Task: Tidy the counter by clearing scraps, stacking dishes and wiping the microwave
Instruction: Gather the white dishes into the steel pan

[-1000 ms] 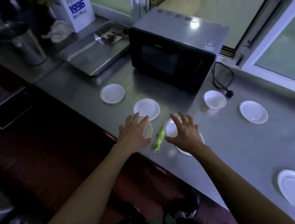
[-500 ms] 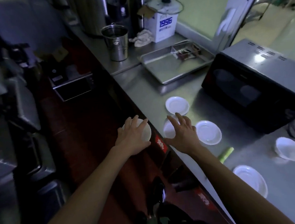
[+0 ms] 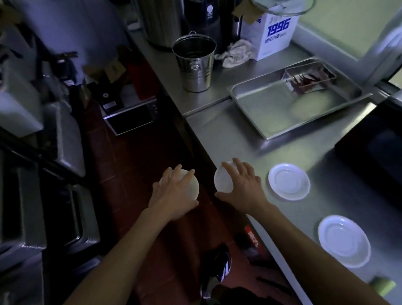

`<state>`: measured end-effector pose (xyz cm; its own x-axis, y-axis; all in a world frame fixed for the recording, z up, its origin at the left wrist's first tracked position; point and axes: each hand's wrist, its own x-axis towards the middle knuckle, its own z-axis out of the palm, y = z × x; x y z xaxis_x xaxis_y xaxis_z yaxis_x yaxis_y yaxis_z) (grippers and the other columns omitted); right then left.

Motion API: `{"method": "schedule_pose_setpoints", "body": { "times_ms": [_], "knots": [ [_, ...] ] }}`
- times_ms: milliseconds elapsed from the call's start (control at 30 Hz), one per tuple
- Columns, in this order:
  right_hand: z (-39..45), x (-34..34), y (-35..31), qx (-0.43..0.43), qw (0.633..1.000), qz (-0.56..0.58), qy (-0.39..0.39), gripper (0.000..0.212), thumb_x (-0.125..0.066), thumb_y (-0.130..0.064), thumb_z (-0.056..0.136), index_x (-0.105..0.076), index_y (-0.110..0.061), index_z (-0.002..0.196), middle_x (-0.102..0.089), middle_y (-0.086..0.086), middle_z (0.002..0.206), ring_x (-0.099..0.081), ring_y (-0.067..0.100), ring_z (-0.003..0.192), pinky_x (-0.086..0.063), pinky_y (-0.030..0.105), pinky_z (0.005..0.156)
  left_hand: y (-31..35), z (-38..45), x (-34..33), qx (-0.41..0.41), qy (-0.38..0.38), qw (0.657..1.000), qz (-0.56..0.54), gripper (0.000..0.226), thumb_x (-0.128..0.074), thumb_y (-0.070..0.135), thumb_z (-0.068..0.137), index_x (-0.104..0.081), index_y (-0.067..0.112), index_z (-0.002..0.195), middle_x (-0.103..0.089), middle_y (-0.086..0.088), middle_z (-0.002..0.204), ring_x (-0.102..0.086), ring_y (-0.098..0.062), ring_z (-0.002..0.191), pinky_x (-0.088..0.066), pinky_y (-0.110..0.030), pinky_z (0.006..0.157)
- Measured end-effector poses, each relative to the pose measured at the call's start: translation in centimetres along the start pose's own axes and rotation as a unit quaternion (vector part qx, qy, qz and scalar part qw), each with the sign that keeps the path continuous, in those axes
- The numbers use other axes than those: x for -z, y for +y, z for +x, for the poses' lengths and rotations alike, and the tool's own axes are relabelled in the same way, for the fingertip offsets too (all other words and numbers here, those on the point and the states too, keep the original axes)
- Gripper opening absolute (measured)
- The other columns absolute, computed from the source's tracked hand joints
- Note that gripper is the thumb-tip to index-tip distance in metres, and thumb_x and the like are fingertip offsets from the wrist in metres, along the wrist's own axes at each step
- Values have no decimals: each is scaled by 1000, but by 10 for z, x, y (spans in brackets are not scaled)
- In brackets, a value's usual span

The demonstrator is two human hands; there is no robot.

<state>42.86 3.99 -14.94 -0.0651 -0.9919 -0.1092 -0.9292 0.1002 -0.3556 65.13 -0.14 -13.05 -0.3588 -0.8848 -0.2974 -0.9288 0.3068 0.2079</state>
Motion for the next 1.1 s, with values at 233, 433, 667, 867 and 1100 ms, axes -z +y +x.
{"method": "schedule_pose_setpoints", "body": {
  "times_ms": [233, 433, 667, 867, 1100],
  "knots": [
    [78, 11, -5, 28, 1000, 14, -4, 96, -73, -62, 71, -26, -34, 150, -22, 3, 160, -22, 31, 143, -39, 55, 102, -25, 56, 25, 35, 0, 999, -19, 96, -66, 63, 74, -12, 44, 152, 0, 3, 163, 2, -26, 150, -24, -60, 112],
    [125, 34, 5, 20, 998, 41, 33, 95, -75, -61, 71, -31, -31, 150, -25, 3, 160, -25, 32, 143, -41, 53, 101, -20, 120, 46, 12, -1, 999, -39, 96, -67, 62, 74, -12, 46, 151, 2, 5, 164, 5, -24, 150, -21, -59, 114],
    [173, 59, 29, -65, 995, 38, 66, 96, -76, -61, 72, -28, -35, 150, -22, 2, 161, -21, 30, 146, -39, 55, 106, -1, 214, 68, -88, -25, 996, -23, 92, -65, 62, 74, -16, 41, 149, -1, 5, 161, 3, -25, 148, -21, -57, 113],
    [200, 86, 44, -168, 979, 43, 103, 94, -77, -56, 73, -30, -34, 151, -20, 3, 163, -20, 29, 147, -36, 54, 108, 17, 302, 95, -174, -29, 984, -9, 95, -67, 60, 73, -17, 41, 152, -2, 4, 163, -2, -24, 149, -23, -54, 115],
    [208, 97, 60, -287, 948, 51, 126, 94, -77, -54, 75, -27, -35, 153, -17, 0, 164, -17, 27, 148, -31, 54, 112, 56, 374, 108, -290, -44, 956, 18, 92, -61, 65, 73, -17, 42, 150, -7, 3, 161, -6, -27, 147, -30, -58, 108]
  ]
}}
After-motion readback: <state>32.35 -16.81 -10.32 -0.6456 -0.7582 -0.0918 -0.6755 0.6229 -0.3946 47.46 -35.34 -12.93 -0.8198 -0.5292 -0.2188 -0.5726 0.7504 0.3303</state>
